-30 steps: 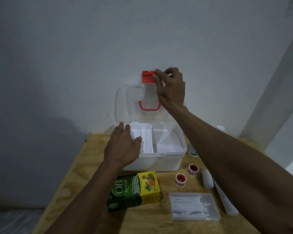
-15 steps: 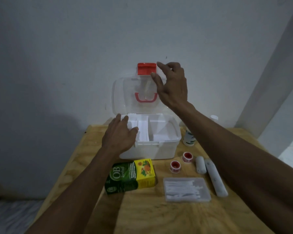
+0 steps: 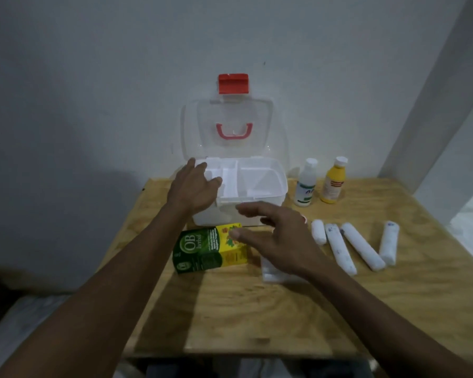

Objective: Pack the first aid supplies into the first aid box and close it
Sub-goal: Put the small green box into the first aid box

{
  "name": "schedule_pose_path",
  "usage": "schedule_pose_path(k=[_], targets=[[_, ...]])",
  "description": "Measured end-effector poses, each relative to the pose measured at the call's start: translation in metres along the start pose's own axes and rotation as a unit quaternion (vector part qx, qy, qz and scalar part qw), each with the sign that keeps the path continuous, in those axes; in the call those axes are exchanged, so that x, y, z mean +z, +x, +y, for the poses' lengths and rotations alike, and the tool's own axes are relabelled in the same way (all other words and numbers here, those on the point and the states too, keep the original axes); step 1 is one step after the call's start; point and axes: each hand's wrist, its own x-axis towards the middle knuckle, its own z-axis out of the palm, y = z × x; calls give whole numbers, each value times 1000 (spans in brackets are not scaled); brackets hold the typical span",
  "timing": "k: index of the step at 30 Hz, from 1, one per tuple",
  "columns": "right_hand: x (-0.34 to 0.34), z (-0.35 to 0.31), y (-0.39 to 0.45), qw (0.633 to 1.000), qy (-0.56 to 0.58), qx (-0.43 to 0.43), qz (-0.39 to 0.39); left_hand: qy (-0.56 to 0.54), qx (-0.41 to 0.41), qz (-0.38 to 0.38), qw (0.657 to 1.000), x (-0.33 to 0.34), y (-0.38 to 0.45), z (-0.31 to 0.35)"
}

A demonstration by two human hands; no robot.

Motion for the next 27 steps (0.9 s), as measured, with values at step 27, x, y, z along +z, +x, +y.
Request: schedule_pose_path(k=[27], targets=[[8,3,7,991,-43,-27,-127,3,9,2,1000,4,4,-4]])
